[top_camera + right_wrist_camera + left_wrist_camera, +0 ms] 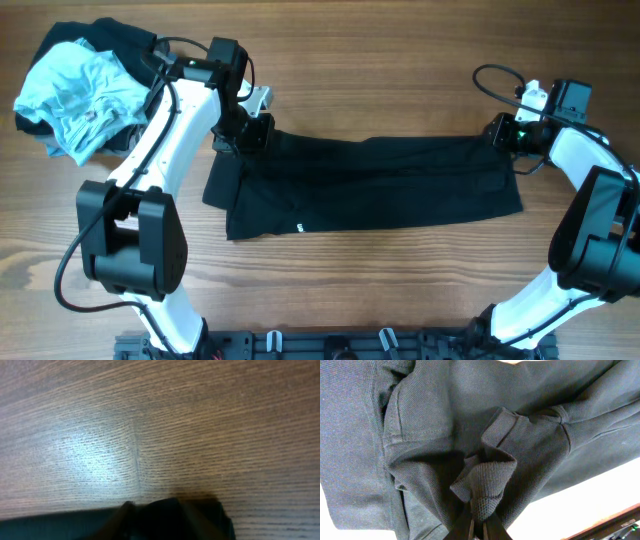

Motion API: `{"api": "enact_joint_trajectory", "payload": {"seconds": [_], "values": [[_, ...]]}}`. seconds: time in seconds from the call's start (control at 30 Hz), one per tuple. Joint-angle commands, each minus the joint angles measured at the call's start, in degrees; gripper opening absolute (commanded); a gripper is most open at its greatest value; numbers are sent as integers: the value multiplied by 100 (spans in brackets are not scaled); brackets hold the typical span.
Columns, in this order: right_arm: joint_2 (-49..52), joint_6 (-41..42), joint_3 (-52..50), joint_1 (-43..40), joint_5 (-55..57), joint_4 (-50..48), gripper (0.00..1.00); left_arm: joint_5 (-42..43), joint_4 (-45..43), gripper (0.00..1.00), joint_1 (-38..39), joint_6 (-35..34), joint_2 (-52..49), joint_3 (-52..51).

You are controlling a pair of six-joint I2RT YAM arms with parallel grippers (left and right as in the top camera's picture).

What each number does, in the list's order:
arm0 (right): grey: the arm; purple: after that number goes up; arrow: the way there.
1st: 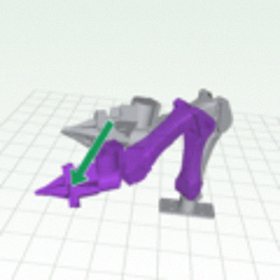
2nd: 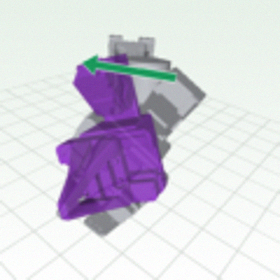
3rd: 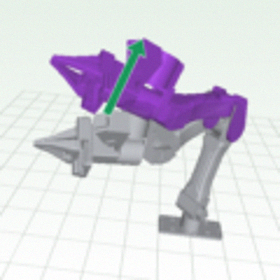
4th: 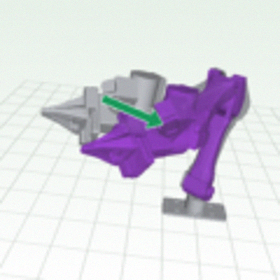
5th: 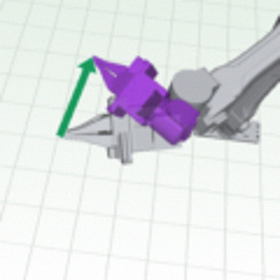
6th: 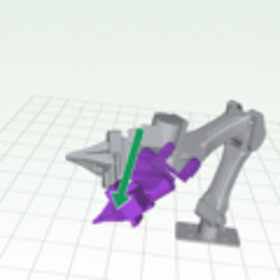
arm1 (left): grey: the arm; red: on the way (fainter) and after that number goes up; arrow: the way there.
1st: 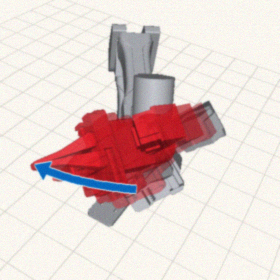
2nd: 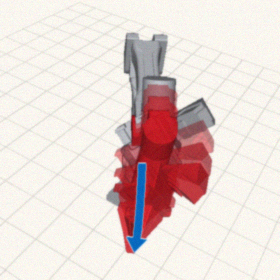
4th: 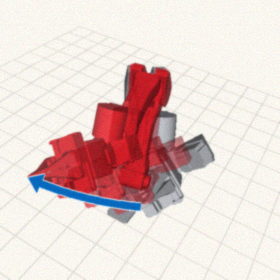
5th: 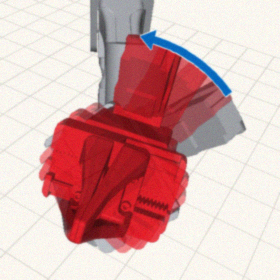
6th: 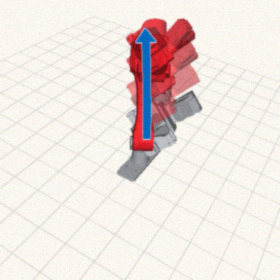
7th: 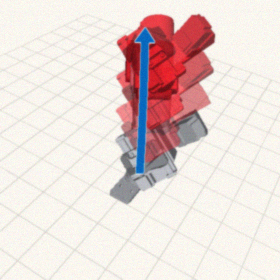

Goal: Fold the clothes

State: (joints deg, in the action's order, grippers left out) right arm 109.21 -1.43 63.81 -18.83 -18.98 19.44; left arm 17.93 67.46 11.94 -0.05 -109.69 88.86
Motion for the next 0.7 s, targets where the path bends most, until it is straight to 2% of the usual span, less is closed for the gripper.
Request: {"api": "enact_joint_trajectory", "payload": {"seconds": [0.0,0.03,0.07,0.1,0.13,0.2,0.27,0.3,0.33,0.47,0.57,0.67], "values": [[109,-11,-46,39,129,50,22,111,-46,4,-17,92,160,9],[109,-11,-46,39,190,57,30,109,-48,4,-17,92,160,9],[111,-63,-46,39,188,63,48,109,-48,4,-17,92,160,9],[109,-245,-46,39,186,76,52,109,-48,4,-17,92,160,9],[111,-396,-46,39,186,120,50,111,-48,4,-17,92,160,9],[111,-581,-46,39,186,256,40,109,-46,4,-17,92,160,9],[111,-608,-46,39,186,326,24,109,-46,4,-17,92,160,9],[109,-605,-46,39,188,308,11,111,-48,4,-17,92,160,9],[105,-581,-9,13,186,310,4,109,-42,4,-17,92,160,9],[-31,-138,313,-170,160,358,4,109,-50,4,-20,94,160,9],[-295,-122,468,-304,-409,356,4,109,-81,4,-17,94,192,11],[-400,-157,466,-304,-511,468,4,111,-151,4,-17,92,361,11]]}}
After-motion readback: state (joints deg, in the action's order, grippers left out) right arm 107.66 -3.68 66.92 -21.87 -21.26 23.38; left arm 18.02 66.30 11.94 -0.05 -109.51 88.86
